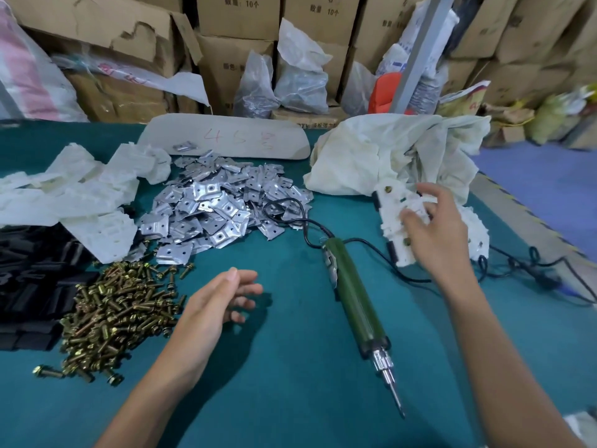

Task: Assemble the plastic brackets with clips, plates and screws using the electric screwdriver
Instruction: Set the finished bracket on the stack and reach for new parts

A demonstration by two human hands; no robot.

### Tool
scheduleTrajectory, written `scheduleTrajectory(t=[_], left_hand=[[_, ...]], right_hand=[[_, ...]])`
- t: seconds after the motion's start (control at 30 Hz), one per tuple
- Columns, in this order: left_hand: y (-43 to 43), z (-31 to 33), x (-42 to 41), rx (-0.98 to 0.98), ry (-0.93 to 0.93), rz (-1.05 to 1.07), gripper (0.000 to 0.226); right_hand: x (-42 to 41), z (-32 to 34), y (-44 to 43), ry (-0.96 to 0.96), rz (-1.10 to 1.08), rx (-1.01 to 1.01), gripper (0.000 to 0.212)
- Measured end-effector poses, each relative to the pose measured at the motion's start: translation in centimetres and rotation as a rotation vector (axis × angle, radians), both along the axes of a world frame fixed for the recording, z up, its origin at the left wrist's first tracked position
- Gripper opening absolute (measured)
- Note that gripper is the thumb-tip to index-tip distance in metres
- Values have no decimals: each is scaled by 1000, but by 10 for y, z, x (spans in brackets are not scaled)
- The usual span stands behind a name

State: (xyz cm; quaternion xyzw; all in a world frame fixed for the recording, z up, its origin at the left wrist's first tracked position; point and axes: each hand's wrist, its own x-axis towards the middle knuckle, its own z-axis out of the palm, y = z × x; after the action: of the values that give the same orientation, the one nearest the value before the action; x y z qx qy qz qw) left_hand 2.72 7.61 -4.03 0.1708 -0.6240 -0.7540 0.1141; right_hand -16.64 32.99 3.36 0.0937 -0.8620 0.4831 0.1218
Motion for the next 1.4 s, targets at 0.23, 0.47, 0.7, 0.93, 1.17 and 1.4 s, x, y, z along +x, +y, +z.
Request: scheduleTrajectory(t=[0.23,0.47,0.7,0.93,1.17,1.4], left_hand=[[-7,-5,2,-23,-20,-36,38],[-8,-3,1,-71,-36,-58,25],[-6,-5,2,-97,-53,-46,28],[-7,-7,3,-108,-69,-12,19],[-5,-7,1,-124,-83,-19,15],[1,-6,1,-184,-82,-16,13]], right_hand=[[-63,-39,27,-23,-172,551,50],[-51,-47,29,-32,-250,609,77],[45,-22,-14,-184,276,573,72],[80,-31,-20,-302,357,673,81],[58,-29,5,-289,275,782,85],[68,-39,-35,-5,354,404,51]])
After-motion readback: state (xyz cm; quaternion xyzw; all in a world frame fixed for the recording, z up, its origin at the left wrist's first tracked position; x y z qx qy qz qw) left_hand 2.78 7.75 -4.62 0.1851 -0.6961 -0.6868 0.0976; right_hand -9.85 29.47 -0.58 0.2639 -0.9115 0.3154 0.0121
